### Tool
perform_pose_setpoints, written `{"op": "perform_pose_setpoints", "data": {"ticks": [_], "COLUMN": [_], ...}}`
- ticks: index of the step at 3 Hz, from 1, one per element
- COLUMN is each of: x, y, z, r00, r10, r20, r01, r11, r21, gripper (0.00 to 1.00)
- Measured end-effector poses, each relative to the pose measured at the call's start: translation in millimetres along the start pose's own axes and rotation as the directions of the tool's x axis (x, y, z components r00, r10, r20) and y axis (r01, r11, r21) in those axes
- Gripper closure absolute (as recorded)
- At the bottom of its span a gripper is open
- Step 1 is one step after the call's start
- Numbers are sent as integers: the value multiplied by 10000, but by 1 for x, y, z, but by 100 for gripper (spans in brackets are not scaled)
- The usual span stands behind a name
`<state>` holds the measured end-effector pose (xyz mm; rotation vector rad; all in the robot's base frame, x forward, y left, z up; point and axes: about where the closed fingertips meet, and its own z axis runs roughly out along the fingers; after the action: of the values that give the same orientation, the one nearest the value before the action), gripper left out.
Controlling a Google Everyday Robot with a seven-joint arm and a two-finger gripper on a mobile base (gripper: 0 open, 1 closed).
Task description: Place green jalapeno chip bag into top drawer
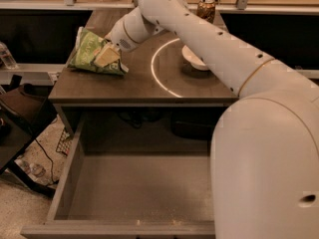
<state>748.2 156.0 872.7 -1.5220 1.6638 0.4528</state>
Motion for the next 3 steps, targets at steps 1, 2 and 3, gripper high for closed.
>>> {"op": "perform_pose_setpoints", "data": {"ticks": [1,2,3], "x": [0,0,1], "y": [2,4,5], "z": [3,7,9], "r00": [10000,10000,10000], "r10": [-1,-1,-1], "r20": [-5,-13,-15], "r01": [1,1,1], "r11": [10000,9999,9999], "r21": [-50,-118,-147], "gripper": [63,95,100]}}
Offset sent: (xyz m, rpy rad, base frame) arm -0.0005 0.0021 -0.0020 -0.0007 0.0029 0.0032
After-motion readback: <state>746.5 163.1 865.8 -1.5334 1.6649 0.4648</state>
